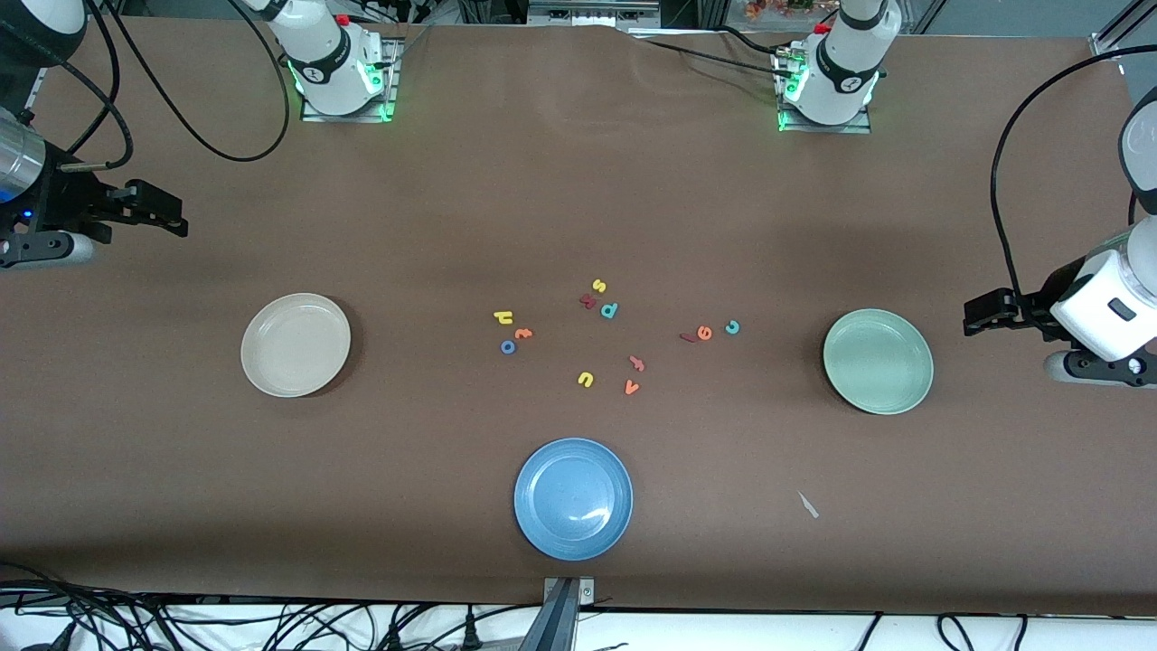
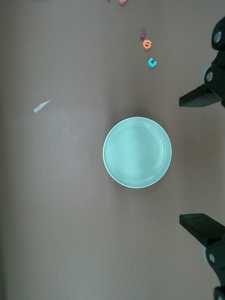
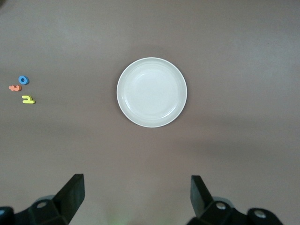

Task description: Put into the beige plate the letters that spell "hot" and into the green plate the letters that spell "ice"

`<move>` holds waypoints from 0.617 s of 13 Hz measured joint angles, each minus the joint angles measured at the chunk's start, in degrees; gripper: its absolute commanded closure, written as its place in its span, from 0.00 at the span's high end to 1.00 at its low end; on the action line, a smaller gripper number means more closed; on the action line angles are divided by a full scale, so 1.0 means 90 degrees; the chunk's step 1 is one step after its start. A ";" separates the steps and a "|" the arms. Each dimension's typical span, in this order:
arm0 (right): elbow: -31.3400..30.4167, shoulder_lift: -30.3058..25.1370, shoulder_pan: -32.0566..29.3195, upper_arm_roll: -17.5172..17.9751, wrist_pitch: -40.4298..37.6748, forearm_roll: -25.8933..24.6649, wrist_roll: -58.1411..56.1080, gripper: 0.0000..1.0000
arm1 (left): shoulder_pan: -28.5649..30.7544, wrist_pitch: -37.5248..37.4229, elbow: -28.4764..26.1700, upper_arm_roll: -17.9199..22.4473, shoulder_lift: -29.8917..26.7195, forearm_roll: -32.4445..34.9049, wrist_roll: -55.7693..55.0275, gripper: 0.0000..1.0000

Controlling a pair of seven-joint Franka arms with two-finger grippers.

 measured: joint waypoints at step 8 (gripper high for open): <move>0.0000 0.0070 0.0064 0.0001 -0.0013 0.0010 0.0000 1.00 | -0.0001 -0.0012 -0.0010 0.0000 0.0009 0.0000 0.0023 1.00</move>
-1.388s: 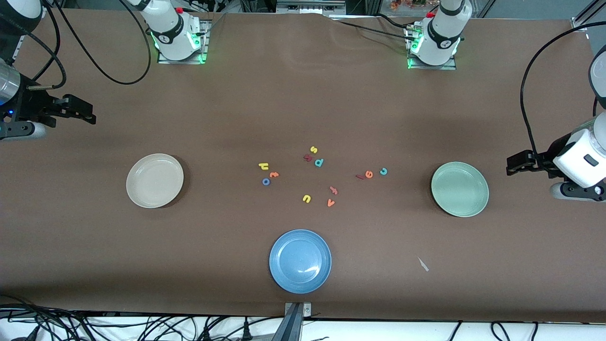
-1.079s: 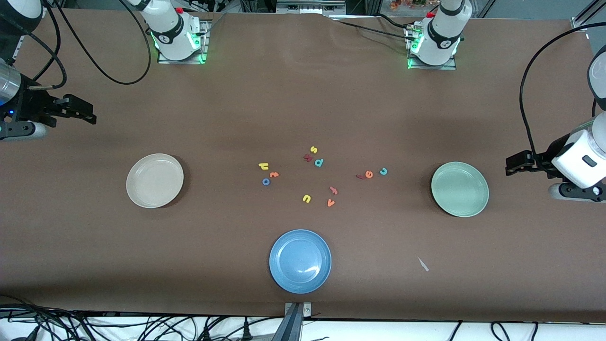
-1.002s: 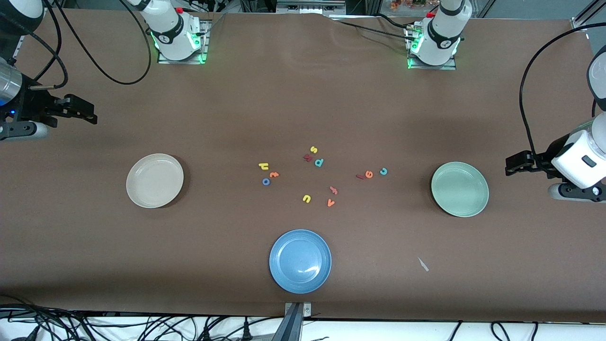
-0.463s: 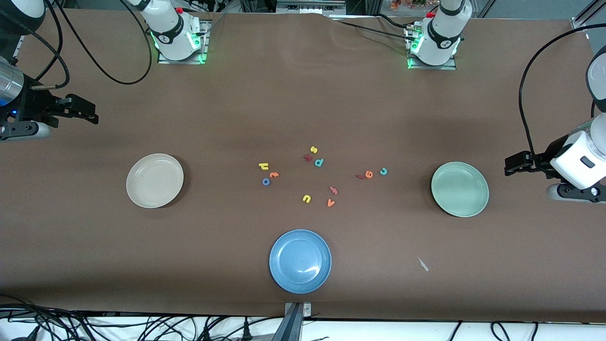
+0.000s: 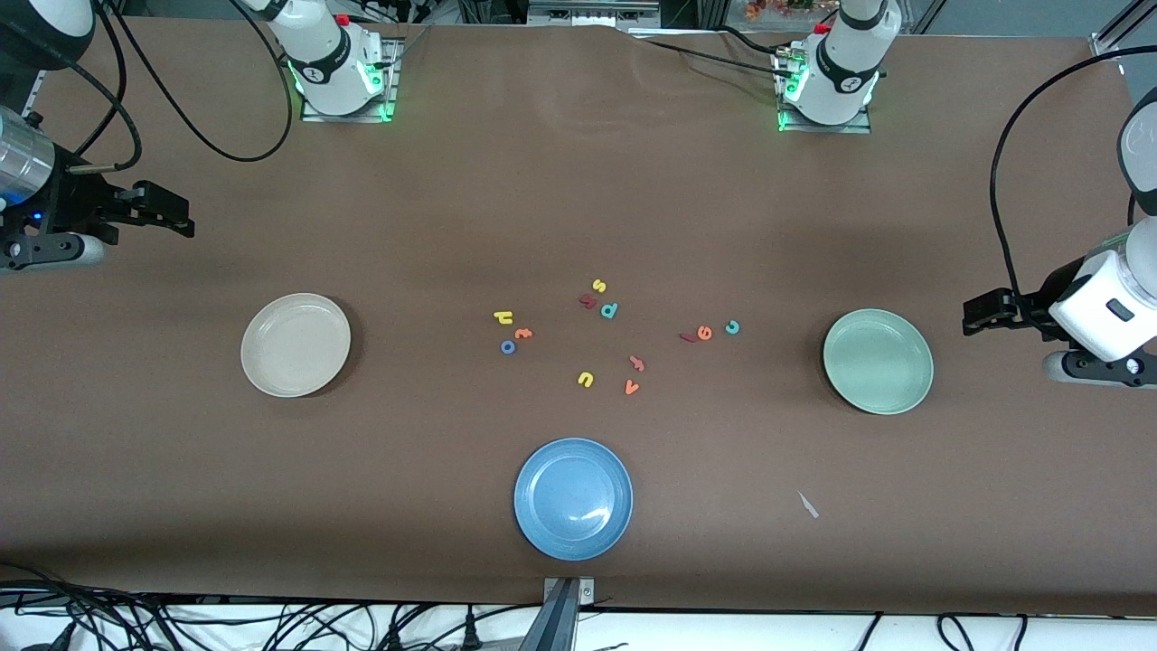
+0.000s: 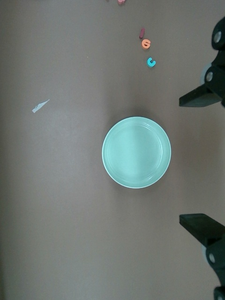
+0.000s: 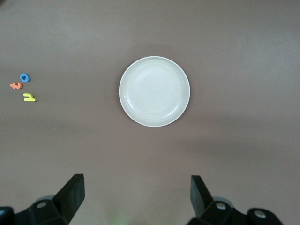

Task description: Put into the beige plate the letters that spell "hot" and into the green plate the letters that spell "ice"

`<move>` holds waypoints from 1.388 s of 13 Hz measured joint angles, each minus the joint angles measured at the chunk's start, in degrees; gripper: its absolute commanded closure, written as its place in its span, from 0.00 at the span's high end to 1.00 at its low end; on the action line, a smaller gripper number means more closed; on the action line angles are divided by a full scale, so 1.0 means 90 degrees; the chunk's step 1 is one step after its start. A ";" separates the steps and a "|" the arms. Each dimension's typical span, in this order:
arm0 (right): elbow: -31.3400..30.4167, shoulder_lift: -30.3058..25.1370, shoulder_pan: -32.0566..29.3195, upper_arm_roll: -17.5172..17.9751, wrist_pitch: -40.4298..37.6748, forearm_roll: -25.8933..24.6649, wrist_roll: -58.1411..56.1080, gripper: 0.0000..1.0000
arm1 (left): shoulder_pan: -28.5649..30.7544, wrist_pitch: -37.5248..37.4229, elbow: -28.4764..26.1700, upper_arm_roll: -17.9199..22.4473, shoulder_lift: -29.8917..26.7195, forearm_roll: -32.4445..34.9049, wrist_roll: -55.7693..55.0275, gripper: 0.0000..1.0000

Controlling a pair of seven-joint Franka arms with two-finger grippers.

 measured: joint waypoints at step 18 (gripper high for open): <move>0.0000 0.0125 -0.0001 -0.0028 -0.0116 -0.0001 -0.0006 1.00 | 0.0000 -0.0009 -0.0001 0.0000 0.0027 0.0000 0.0015 1.00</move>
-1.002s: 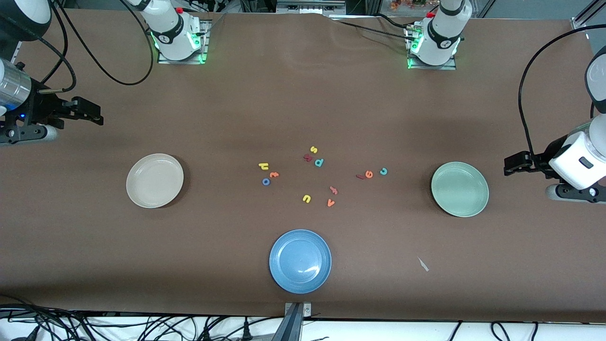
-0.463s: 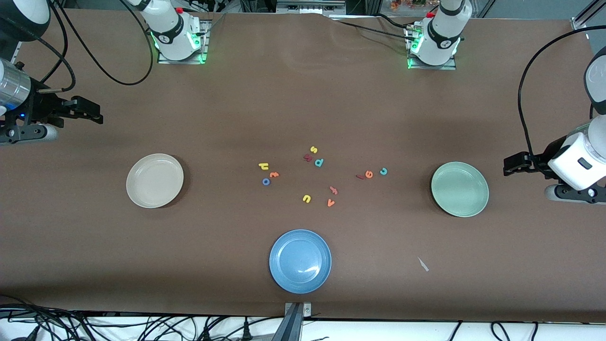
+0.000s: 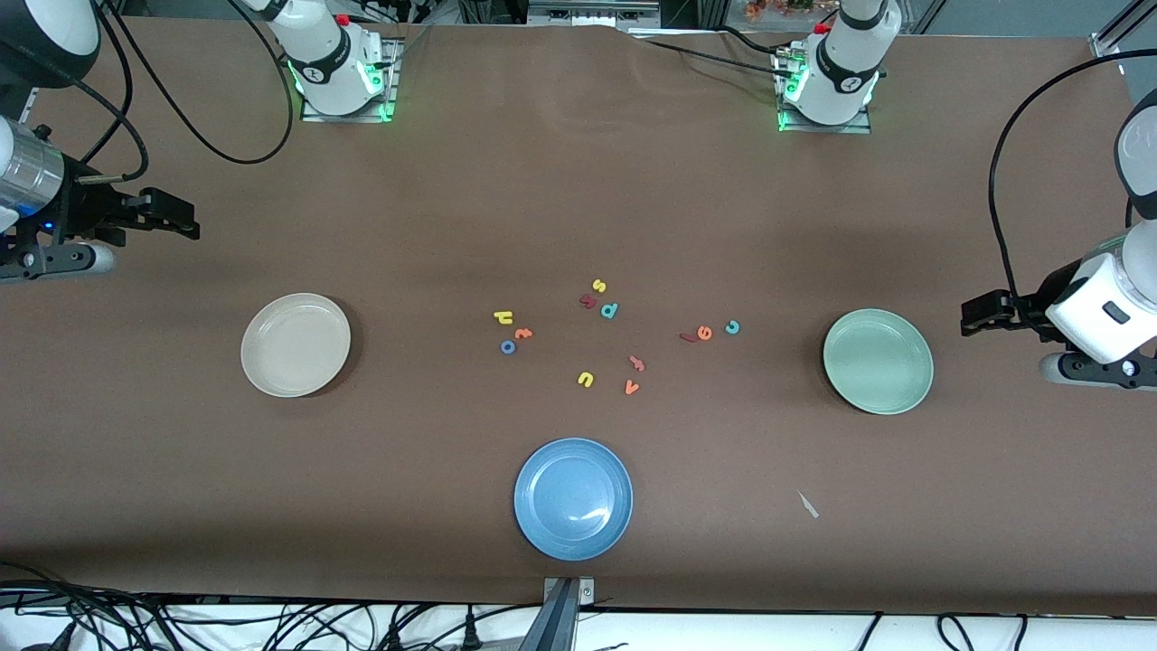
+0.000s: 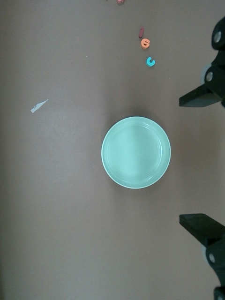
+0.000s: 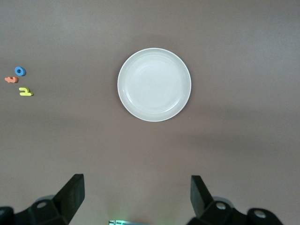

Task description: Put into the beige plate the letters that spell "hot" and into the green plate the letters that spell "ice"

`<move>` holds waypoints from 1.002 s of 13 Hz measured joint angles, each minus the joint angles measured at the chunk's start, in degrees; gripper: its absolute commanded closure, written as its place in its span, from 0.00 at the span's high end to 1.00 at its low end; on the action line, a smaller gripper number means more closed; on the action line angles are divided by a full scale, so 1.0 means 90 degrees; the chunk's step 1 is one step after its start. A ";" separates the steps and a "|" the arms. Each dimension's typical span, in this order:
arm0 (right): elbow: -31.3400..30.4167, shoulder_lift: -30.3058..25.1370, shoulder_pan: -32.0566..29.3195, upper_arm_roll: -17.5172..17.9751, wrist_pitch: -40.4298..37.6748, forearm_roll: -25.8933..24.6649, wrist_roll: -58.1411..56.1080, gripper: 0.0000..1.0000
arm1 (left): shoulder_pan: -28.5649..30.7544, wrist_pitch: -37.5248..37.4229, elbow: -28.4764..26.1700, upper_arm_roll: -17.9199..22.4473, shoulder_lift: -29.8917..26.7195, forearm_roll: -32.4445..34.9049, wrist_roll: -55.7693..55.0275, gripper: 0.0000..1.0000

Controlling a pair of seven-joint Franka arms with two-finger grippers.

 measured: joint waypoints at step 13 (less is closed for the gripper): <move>0.0002 0.0007 0.0003 0.0004 0.0001 0.0000 -0.0001 1.00 | 0.0000 -0.0070 0.0000 0.0000 0.0029 0.0000 0.0009 1.00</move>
